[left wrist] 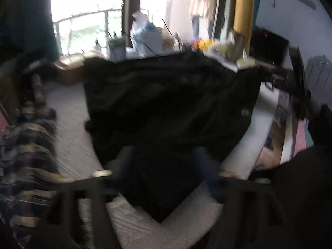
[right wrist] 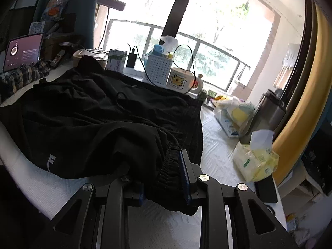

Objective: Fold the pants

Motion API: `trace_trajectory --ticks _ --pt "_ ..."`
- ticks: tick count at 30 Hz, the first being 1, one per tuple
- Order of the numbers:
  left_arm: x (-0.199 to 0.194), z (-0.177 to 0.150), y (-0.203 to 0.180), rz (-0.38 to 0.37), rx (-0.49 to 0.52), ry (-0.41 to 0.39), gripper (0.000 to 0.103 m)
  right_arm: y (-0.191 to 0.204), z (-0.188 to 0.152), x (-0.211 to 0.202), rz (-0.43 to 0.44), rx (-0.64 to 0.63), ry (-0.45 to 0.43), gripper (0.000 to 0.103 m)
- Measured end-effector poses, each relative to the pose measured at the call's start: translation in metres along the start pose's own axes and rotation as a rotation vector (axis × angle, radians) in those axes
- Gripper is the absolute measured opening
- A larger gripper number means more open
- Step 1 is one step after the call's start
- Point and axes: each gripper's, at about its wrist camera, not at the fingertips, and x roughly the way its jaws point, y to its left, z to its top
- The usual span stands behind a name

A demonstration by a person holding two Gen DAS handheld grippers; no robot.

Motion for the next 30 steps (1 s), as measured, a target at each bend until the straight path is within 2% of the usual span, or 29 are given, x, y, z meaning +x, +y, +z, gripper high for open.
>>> trace_trajectory --ticks 5,8,10,12,13,15,20,26,30 --pt "0.024 -0.006 0.001 0.027 0.030 0.097 0.073 -0.002 -0.007 0.005 0.002 0.014 0.027 0.028" --pt "0.030 -0.009 -0.008 0.027 0.072 0.096 0.072 -0.002 -0.009 0.008 0.002 0.022 0.040 0.028" --pt "0.030 -0.011 -0.012 0.020 0.084 0.077 0.057 -0.002 -0.010 0.010 0.002 0.025 0.044 0.028" --pt "0.029 -0.011 -0.016 0.015 0.079 0.057 0.009 -0.003 -0.010 0.011 0.002 0.029 0.048 0.028" --pt "0.029 -0.011 -0.018 0.021 0.077 0.055 0.005 -0.003 -0.011 0.012 0.004 0.031 0.050 0.028" --pt "0.028 -0.012 -0.025 0.032 0.091 0.043 0.004 -0.002 -0.011 0.012 0.005 0.029 0.052 0.028" --pt "0.010 -0.002 -0.025 0.055 0.050 -0.013 0.004 -0.003 -0.009 0.008 0.012 0.017 0.038 0.028" --pt "-0.029 0.032 -0.015 0.147 -0.003 -0.158 0.004 -0.011 0.005 0.000 0.048 0.073 -0.019 0.028" --pt "-0.044 0.053 -0.005 0.223 -0.006 -0.230 0.004 -0.017 0.016 0.004 0.060 0.105 -0.008 0.028"
